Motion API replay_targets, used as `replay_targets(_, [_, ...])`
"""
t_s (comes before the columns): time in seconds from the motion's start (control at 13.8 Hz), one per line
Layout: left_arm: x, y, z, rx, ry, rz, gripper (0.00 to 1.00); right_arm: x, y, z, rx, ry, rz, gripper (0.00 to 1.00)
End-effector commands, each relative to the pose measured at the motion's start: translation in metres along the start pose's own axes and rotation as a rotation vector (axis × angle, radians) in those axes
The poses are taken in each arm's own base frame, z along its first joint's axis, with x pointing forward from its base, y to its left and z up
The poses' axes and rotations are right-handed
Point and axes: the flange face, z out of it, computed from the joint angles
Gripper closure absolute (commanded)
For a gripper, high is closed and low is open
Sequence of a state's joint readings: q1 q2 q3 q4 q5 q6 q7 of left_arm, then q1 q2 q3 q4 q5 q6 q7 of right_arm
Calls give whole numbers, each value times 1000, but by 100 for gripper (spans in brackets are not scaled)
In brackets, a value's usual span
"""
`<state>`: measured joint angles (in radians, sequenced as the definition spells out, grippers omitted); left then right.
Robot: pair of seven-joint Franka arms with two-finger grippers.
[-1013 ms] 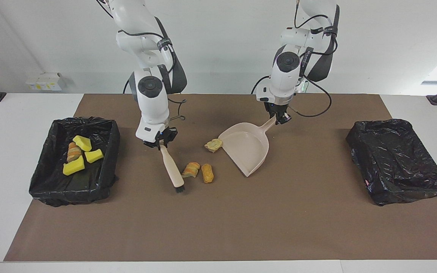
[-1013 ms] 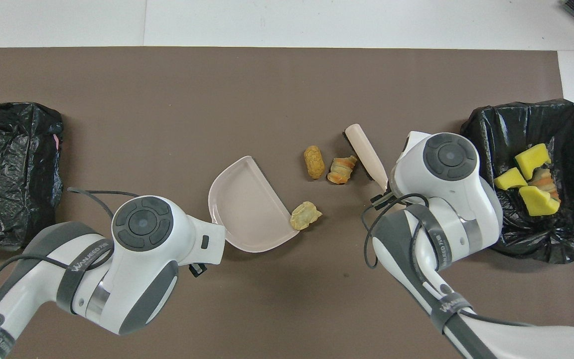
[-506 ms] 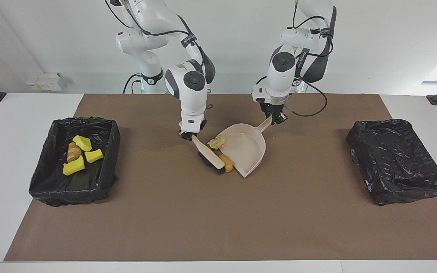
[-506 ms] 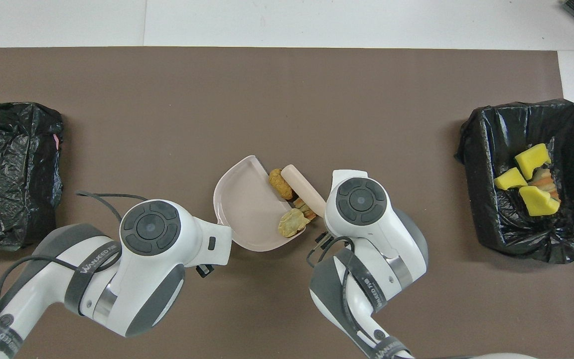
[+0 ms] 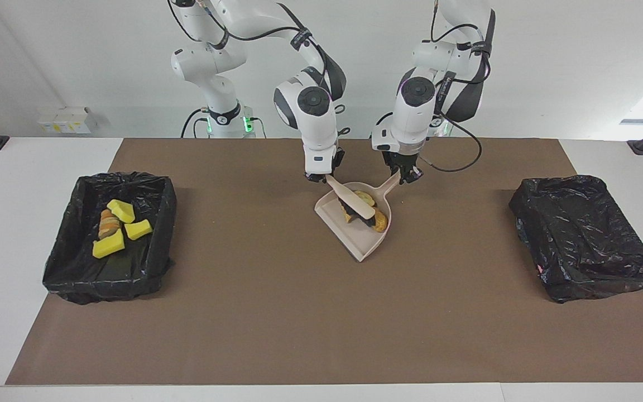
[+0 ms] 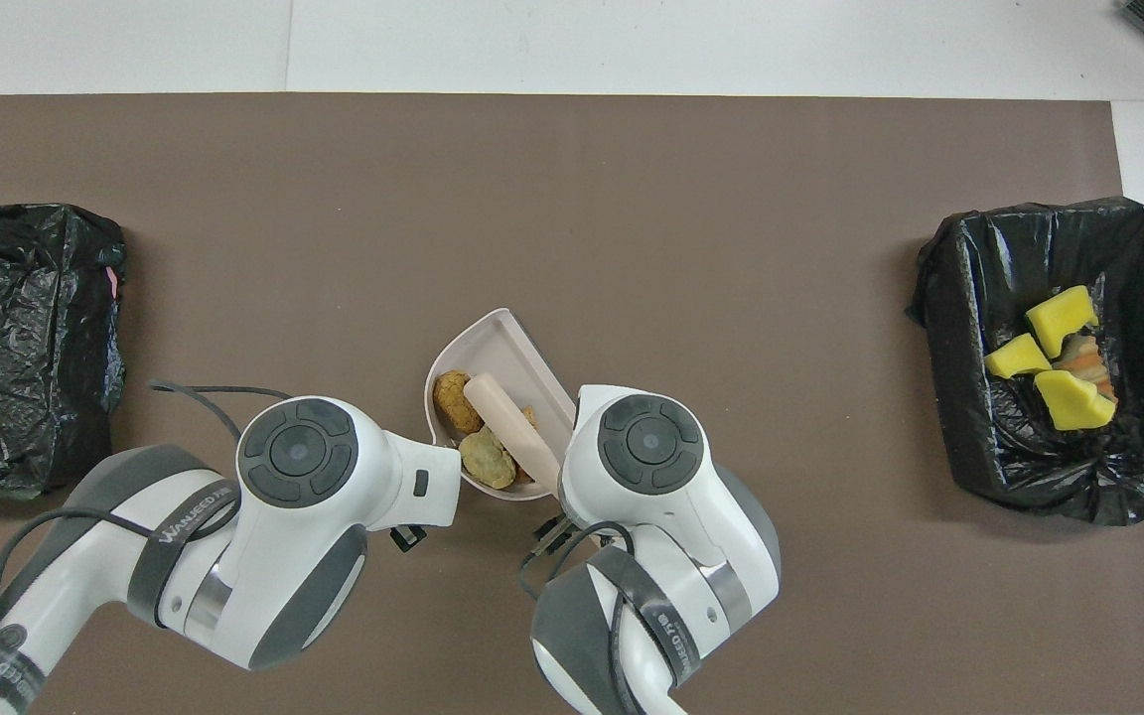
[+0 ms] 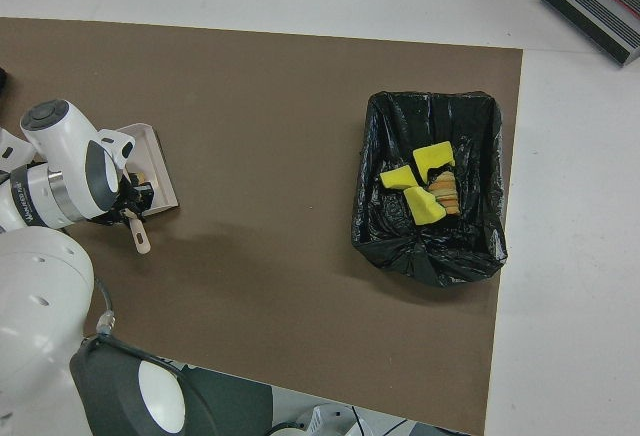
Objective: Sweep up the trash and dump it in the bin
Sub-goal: 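Sweep the bread chunks into the dustpan with the right gripper's brush, then carry the loaded dustpan to the black bag with the left gripper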
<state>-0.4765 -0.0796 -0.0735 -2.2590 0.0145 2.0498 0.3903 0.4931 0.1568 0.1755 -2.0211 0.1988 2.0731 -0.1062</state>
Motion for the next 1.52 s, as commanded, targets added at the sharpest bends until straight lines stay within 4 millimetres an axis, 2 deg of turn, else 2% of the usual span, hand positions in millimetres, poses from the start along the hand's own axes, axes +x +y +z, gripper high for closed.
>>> replay_targets(0.0, [-1, -14, -7, 6, 51, -54, 100, -5, 33, -43, 48, -30, 64, 100])
replay_targets(0.22, [-8, -36, -16, 2, 95, -114, 100, -28, 47, -84, 32, -65, 138, 100])
replay_targets(0.29, [-12, -45, -18, -13, 117, -150, 100, -36, 37, -94, 11, -70, 203, 100])
replay_targets(0.36, [-13, -48, -22, -26, 141, -170, 100, -42, 27, -95, -18, -78, 291, 100])
replay_targets(0.43, [-19, -54, -31, -22, 165, -190, 100, -46, 1, -92, -37, -76, 352, 100])
replay_targets(0.51, [-26, -64, -42, -14, 183, -216, 100, -52, -16, -88, -47, -77, 402, 100])
replay_targets(0.58, [-34, -73, -49, -13, 187, -236, 100, -58, -22, -86, -47, -73, 467, 100])
replay_targets(0.65, [-43, -82, -58, -11, 194, -258, 100, -66, -41, -81, -54, -69, 522, 100])
replay_targets(0.8, [-67, -109, -73, -39, 153, -314, 100, -72, -78, -59, -76, -68, 610, 100])
replay_targets(0.94, [-97, -138, -101, -80, 99, -366, 100, -70, -106, -33, -71, -24, 645, 100])
replay_targets(1.08, [-112, -160, -129, -87, 87, -407, 100, -65, -130, -7, -75, -24, 660, 100])
replay_targets(1.16, [-120, -171, -133, -93, 74, -426, 100, -63, -145, 8, -77, -21, 674, 100])
replay_targets(1.3, [-154, -204, -142, -69, 85, -478, 100, -58, -170, 42, -88, -9, 690, 100])
replay_targets(1.45, [-196, -235, -146, -53, 90, -482, 100, -56, -174, 53, -96, -6, 690, 100])
